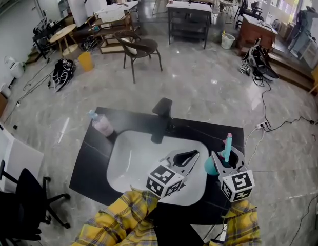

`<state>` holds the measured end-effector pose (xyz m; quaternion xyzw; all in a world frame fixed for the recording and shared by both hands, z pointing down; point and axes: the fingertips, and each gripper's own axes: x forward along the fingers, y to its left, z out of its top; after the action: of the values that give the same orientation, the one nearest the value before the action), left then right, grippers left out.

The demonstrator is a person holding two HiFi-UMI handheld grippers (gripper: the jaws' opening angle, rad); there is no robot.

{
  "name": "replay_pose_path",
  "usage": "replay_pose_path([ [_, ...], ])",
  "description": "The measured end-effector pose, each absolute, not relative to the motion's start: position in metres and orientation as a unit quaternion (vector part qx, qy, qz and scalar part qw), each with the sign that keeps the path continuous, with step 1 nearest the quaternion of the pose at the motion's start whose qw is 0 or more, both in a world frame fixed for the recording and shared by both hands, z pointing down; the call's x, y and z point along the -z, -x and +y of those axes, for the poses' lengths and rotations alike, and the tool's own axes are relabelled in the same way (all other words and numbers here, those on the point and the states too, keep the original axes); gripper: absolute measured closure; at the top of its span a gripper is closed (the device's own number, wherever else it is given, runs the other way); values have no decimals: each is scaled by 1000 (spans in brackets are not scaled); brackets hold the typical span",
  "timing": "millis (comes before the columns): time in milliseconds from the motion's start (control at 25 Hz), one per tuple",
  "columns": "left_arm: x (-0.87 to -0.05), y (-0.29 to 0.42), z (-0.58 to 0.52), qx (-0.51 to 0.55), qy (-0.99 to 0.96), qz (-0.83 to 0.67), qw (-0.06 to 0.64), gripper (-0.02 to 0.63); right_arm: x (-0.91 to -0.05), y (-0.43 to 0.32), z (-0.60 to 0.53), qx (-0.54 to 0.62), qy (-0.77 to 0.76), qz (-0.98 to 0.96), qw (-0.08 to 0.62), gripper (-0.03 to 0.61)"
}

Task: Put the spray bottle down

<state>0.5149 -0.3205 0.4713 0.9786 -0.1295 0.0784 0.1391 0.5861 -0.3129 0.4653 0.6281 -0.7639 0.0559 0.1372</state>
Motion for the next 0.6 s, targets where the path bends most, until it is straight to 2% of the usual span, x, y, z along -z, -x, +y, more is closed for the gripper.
replay_pose_path([
  [600, -472, -533, -344, -79, -979, -135, 127, 591, -464, -628, -356, -5, -655, -742, 145, 425],
])
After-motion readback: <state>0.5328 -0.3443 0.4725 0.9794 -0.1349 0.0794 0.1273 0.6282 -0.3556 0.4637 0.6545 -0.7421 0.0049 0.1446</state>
